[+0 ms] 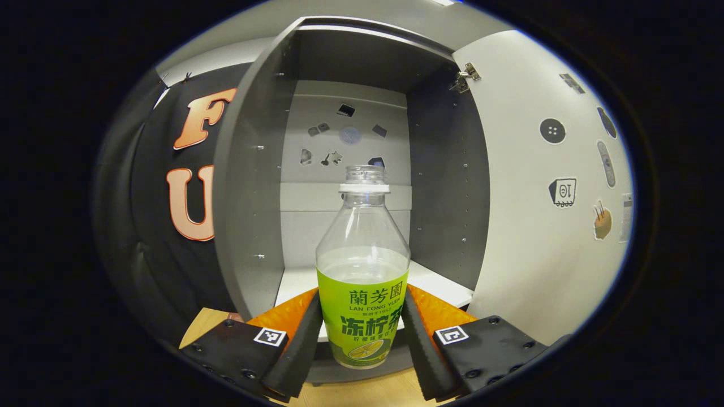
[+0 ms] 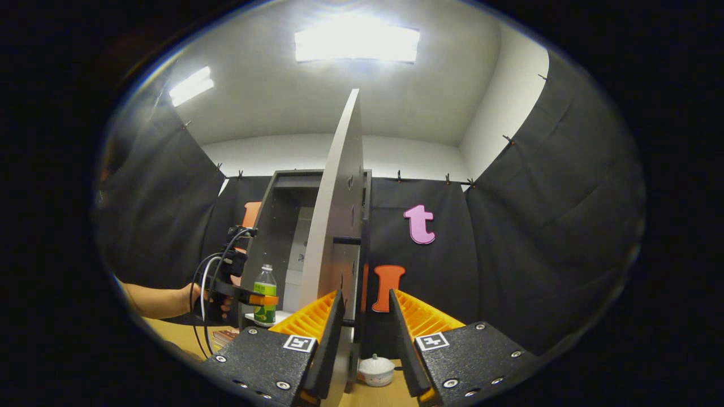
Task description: Open the cabinet door with the right hand, grasp the bottle in the cabinet with the left hand and place it on the coaster, then close the cabinet door with the right hand.
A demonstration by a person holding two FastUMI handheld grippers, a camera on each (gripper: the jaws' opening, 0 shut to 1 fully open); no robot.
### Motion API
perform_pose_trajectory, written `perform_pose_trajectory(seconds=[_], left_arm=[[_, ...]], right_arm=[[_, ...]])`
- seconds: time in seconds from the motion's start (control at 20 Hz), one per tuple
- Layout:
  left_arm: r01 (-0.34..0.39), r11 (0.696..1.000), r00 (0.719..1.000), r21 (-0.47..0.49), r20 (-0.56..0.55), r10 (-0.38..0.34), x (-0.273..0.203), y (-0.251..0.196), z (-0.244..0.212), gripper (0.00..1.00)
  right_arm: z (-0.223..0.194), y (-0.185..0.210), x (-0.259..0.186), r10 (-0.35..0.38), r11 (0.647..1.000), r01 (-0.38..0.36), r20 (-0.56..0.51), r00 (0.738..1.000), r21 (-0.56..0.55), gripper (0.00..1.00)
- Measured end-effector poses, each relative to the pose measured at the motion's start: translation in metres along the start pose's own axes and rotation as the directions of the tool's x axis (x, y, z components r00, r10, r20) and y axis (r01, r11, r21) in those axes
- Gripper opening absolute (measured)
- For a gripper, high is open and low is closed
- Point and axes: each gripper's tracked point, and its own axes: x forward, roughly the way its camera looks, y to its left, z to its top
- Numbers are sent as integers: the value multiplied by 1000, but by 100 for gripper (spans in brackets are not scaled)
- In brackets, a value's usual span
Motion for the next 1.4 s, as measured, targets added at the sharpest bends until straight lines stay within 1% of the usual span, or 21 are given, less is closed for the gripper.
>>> perform_pose_trajectory(seconds=[0.15, 0.25, 0.5, 0.65, 0.85, 0.95, 1.15, 1.25, 1.3, 1.35, 1.4], left_arm=[[-2, 1000, 1000, 16, 0, 2, -29, 15, -12, 81], [-10, 1000, 1000, 20, 3, 10, -48, 25, -23, 81], [-72, 997, 997, 8, 41, 71, -92, 61, -37, 81], [-102, 995, 991, 11, 86, 100, -115, 81, -44, 81], [-134, 991, 989, -1, 65, 134, -145, 102, -77, 81], [-149, 989, 987, 1, 60, 149, -159, 109, -92, 81], [-173, 985, 984, -24, 46, 174, -183, 121, -127, 81], [-178, 983, 984, -32, 25, 179, -192, 126, -146, 81], [-171, 985, 985, -27, 12, 171, -196, 127, -157, 80], [-163, 986, 986, -21, 14, 163, -200, 128, -167, 81], [-163, 987, 987, -14, 3, 163, -202, 131, -177, 81]], right_arm=[[6, 1, -2, -6, 1000, 5, 27, 1000, 28, 56], [8, 2, -1, -4, 999, 2, 39, 999, 48, 58], [-1, -5, -8, 1, 994, -4, 30, 1000, 106, 58], [-12, -7, -9, 15, 993, -15, -1, 1000, 119, 58], [-22, -9, -9, 27, 991, -22, -30, 999, 134, 58], [-21, -9, -12, 33, 990, -30, -22, 999, 135, 58], [-23, -12, -16, 29, 992, -26, -27, 999, 127, 63], [-25, -12, -17, 26, 991, -23, -25, 999, 130, 65], [-25, -13, -17, 25, 991, -21, -22, 999, 132, 65], [-24, -13, -17, 25, 990, -22, -18, 1000, 136, 67], [-24, -13, -16, 25, 990, -23, -16, 1000, 142, 68]])
